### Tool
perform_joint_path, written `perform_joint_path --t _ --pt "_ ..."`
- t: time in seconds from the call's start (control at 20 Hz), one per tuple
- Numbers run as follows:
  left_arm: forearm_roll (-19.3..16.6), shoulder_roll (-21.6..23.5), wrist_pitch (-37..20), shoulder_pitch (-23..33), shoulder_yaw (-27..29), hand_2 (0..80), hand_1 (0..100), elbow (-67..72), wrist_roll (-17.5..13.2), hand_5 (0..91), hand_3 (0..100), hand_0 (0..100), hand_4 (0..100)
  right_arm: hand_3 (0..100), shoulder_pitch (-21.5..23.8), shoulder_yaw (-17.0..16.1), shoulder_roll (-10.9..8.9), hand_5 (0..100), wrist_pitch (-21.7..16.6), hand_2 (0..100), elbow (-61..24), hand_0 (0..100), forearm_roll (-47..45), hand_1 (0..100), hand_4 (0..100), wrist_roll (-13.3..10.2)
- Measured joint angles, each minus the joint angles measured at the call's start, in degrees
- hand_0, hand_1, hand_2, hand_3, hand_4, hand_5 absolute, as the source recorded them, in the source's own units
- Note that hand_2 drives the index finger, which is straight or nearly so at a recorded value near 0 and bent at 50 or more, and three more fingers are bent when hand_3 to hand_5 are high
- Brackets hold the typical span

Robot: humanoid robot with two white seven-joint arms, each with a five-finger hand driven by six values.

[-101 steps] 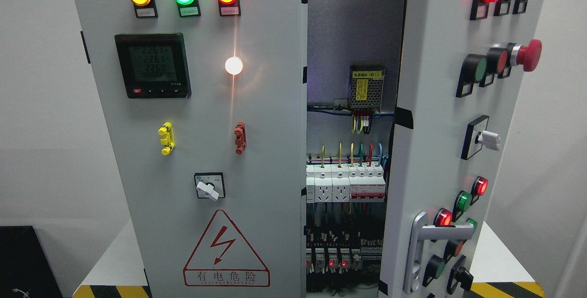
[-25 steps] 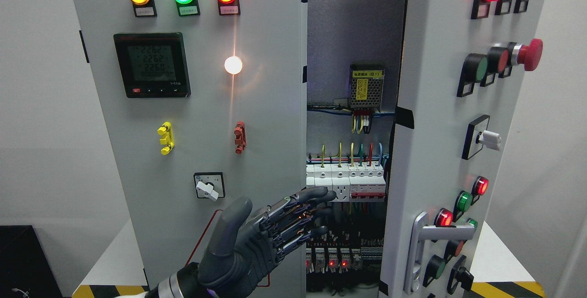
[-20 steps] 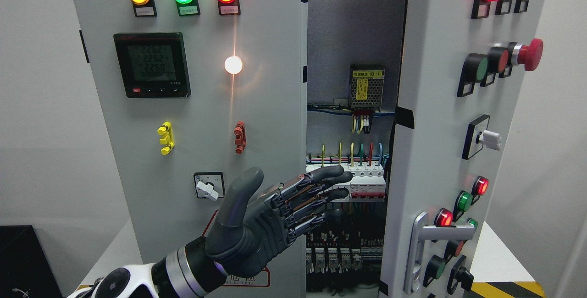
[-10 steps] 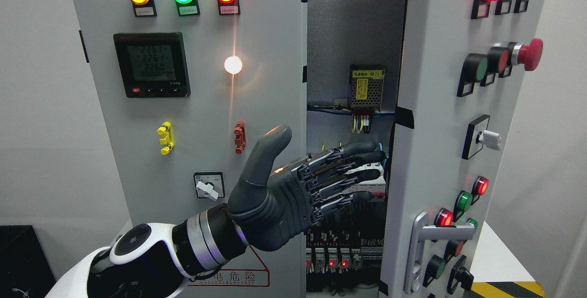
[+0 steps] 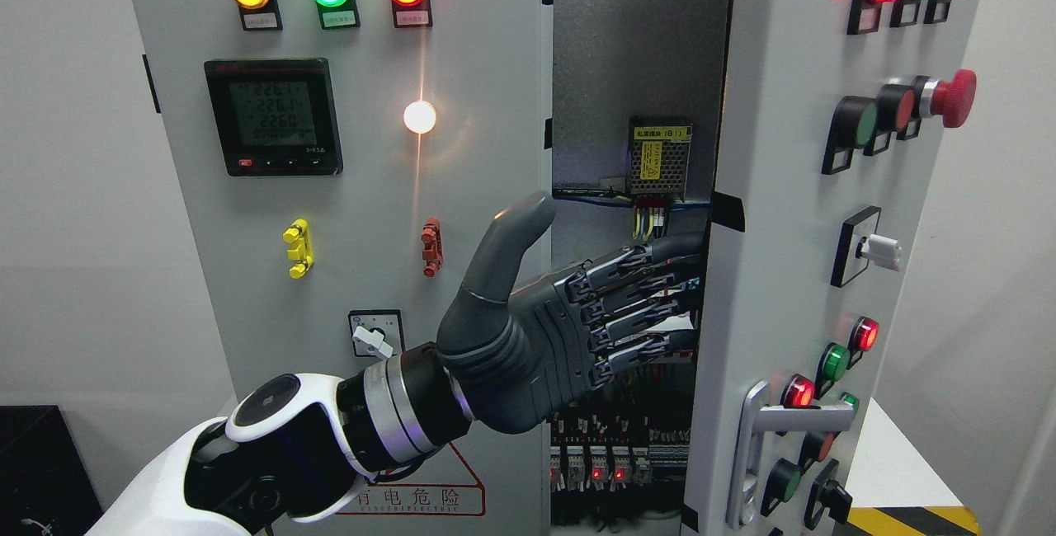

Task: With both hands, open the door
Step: 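Push the door edge outward with the left hand, swinging it open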

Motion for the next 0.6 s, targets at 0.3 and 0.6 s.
perform_joint_path --t 0.3,0.6 --pt "0.2 -1.3 0.2 -1.0 -1.2 0.0 0 0.6 -0.1 0.0 0 0 0 0 0.0 0.0 0.0 0 0.0 0 0.0 19 0.0 0 0 0.0" --pt "0.2 -2.4 -0.2 -1.9 -2.3 0.0 0 1.0 0.3 0.0 0 0 0 0 0.0 0.0 0.0 0 0.0 0 0.0 19 0.0 0 0 0.0"
